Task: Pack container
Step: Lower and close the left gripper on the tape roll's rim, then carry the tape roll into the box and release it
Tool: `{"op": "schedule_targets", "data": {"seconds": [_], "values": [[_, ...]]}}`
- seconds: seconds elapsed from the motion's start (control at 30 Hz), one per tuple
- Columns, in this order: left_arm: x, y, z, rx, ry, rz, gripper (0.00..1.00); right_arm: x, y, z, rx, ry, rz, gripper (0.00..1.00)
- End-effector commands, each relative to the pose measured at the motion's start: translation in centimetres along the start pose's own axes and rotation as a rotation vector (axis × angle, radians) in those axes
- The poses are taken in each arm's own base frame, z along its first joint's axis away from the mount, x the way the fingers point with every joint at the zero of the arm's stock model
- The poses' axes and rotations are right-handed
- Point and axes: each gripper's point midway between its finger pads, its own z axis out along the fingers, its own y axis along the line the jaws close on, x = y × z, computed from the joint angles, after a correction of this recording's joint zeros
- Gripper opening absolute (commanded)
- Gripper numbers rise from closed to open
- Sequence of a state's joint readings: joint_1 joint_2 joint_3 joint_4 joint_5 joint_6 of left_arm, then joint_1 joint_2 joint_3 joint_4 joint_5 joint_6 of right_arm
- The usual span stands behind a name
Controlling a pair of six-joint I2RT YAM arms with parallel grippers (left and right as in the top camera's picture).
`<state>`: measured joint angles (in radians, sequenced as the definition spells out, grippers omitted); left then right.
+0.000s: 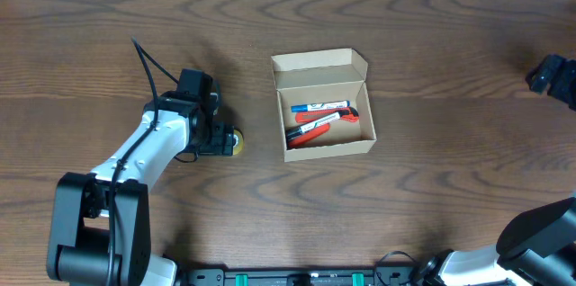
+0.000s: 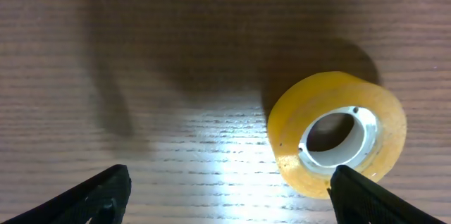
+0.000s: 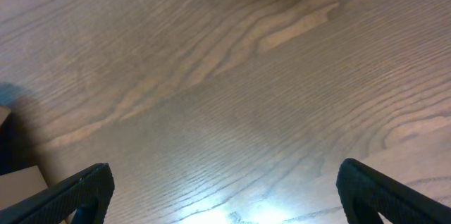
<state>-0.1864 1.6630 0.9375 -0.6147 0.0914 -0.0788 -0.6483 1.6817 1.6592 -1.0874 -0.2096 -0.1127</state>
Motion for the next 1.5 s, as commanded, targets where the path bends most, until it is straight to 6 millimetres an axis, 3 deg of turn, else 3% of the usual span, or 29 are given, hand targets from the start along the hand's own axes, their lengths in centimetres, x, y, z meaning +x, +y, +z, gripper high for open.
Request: {"op": "schedule_targets", "data": {"seconds": [0.0,0.13,0.37,0.57,0.7,0.83,0.9,1.0,1.07,1.13,1.33,1.47], "values": [[0.1,-0.1,0.5,0.007,0.005,-0.013,0.9,0.1,0.5,-0.1,-0.012,-0.002,-0.009,0.99],[-0.2,-0.3,1.0,0.009,0.002,-0.01,0.91,0.1,0.5,-0.1,-0.012,-0.002,-0.008,0.99],[1.1,-0.5,3.4,0.022,0.086,-0.025,0.91,0.1,0.5,-0.1,-0.012,-0.001,-0.008,0.99],[1.2,-0.6,3.7,0.028,0.095,-0.026,0.85,0.1,0.5,-0.1,-0.012,-0.002,-0.008,0.99],[0.7,-1.1,3.5,0.055,0.086,-0.026,0.54,0.1,0.5,-0.1,-0.012,-0.003,-0.008,0.96],[0.3,-1.2,3.2,0.058,0.076,-0.026,0.44,0.0,0.5,-0.1,-0.012,-0.003,-0.008,0.95],[0.2,-1.5,3.2,0.075,0.076,-0.026,0.3,0.1,0.5,-0.1,-0.012,-0.003,-0.008,0.95],[0.2,-1.7,3.1,0.083,0.076,-0.027,0.19,0.1,0.5,-0.1,-0.012,-0.002,-0.008,0.95],[0.3,-1.7,3.1,0.084,0.081,-0.034,0.06,0.1,0.5,-0.1,-0.012,-0.001,-0.008,0.97],[0.5,-1.9,3.1,0.097,0.088,-0.035,0.06,0.1,0.5,-0.1,-0.012,-0.002,-0.008,0.98],[-0.7,-2.8,1.0,0.145,0.036,-0.014,0.06,0.1,0.5,-0.1,-0.011,-0.002,-0.007,0.99],[-3.4,-4.8,-3.5,0.205,-0.069,0.139,0.06,0.1,0.5,-0.1,-0.011,-0.001,-0.007,0.99]]}}
